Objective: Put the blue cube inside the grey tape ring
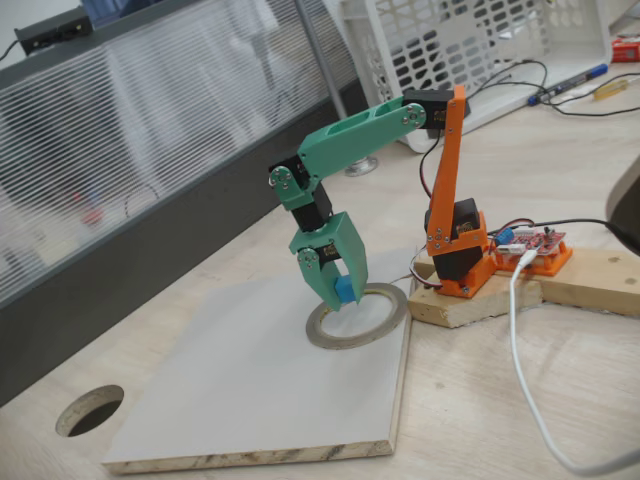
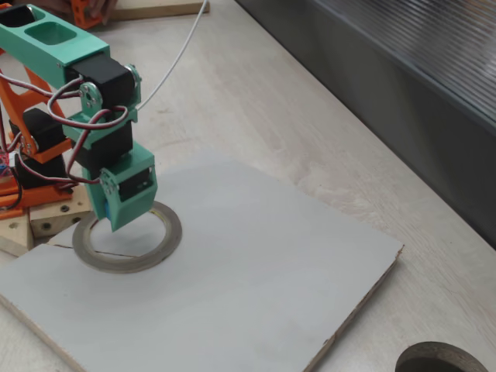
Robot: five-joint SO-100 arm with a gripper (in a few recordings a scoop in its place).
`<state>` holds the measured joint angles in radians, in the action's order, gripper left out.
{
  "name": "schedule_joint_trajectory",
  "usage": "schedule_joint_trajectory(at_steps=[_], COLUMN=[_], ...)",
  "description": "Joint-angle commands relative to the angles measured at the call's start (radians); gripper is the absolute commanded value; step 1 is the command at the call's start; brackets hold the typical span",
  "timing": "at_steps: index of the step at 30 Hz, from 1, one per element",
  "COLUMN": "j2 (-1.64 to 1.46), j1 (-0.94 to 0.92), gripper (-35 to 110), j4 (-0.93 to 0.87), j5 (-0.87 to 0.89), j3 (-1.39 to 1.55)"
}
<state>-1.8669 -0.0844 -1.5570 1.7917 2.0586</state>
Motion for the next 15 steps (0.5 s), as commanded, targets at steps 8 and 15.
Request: schedule_joint_trajectory(at_steps=[8, 15], j2=[-0.017, -0.017], j1=[-0.008, -0.008], gripper=[39, 49], j4=[-0.026, -0.026], j5=[0.015, 0.015], j3=[0.011, 0.012])
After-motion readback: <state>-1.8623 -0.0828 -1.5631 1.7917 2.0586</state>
